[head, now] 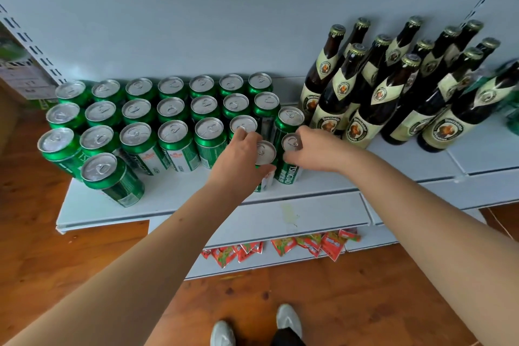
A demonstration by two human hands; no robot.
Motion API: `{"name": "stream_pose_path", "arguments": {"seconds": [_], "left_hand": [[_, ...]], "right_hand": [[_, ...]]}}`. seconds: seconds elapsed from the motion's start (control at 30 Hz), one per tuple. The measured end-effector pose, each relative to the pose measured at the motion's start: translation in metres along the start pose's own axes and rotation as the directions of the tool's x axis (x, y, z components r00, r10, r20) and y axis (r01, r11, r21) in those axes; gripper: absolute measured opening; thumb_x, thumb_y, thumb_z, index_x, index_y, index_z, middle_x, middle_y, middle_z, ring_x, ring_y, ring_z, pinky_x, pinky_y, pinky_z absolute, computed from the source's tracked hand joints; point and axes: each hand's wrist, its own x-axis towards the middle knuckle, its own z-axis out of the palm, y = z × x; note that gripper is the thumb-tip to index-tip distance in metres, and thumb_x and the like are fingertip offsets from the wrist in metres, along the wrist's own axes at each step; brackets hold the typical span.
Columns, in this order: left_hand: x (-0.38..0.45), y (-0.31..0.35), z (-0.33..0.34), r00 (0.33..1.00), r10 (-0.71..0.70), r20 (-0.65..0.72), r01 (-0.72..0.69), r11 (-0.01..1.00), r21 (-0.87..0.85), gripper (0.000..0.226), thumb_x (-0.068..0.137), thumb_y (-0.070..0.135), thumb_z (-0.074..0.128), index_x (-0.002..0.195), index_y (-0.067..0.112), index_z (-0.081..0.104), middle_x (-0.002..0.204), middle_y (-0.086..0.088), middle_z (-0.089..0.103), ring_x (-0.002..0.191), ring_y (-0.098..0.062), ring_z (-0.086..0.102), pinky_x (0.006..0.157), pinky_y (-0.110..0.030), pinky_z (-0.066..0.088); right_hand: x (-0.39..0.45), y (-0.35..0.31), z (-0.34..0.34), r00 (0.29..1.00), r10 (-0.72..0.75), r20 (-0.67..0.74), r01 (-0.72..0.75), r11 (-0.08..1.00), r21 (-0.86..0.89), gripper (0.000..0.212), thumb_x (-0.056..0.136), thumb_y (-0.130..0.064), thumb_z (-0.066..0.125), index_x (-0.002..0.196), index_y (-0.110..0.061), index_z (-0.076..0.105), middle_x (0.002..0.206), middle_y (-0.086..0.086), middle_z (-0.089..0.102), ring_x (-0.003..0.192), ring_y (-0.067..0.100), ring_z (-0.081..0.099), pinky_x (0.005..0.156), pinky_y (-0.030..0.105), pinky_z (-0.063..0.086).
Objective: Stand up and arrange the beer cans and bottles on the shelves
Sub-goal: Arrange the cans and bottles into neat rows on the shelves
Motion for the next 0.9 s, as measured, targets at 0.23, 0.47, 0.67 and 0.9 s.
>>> {"name": "stream_pose_path", "arguments": {"seconds": [0.23,0.47,0.67,0.9], "left_hand": [[-0.003,0.007,0.008,0.994,-0.096,-0.046,0.098,0.994,0.049,0.06,0.086,0.037,0.071,0.136,0.013,0.047,0.129,-0.008,0.04,0.106,-0.029,0.052,0.091,-0.037,0.045],[0.018,0.038,0.002,0.989,-0.002,-0.145,0.043,0.96,0.278,0.069,0.083,0.046,0.068,0.14,0.016,0.043,0.133,-0.01,0.04,0.123,-0.032,0.037,0.101,-0.043,0.04],[0.091,0.064,0.008,0.999,-0.003,0.04,-0.011,0.941,0.338,0.057,0.084,0.05,0.066,0.122,0.008,0.055,0.126,-0.01,0.047,0.116,-0.03,0.048,0.094,-0.042,0.045],[0.108,0.067,0.01,0.993,-0.117,-0.011,0.114,0.937,0.33,0.05,0.074,0.04,0.075,0.058,0.014,0.035,0.064,-0.001,0.036,0.075,-0.025,0.044,0.056,-0.029,0.029]], "right_hand": [[-0.002,0.028,0.007,0.969,-0.034,-0.245,0.064,0.991,0.118,0.054,0.071,-0.043,0.079,0.102,-0.01,0.05,0.095,0.004,0.055,0.08,0.022,0.052,0.059,0.029,0.037],[0.001,0.107,-0.008,0.953,0.016,-0.303,0.026,0.991,0.133,0.054,0.069,-0.038,0.08,0.107,-0.009,0.055,0.103,0.01,0.063,0.09,0.027,0.061,0.075,0.04,0.055],[0.01,0.124,0.001,0.925,-0.12,-0.36,0.153,0.986,0.065,0.057,0.075,-0.047,0.075,0.114,-0.011,0.052,0.11,0.008,0.058,0.097,0.028,0.058,0.078,0.041,0.053],[0.011,0.129,0.003,0.901,-0.169,-0.399,0.256,0.951,0.176,0.055,0.07,-0.038,0.081,0.115,-0.016,0.057,0.113,0.003,0.055,0.098,0.02,0.056,0.081,0.032,0.05]]}}
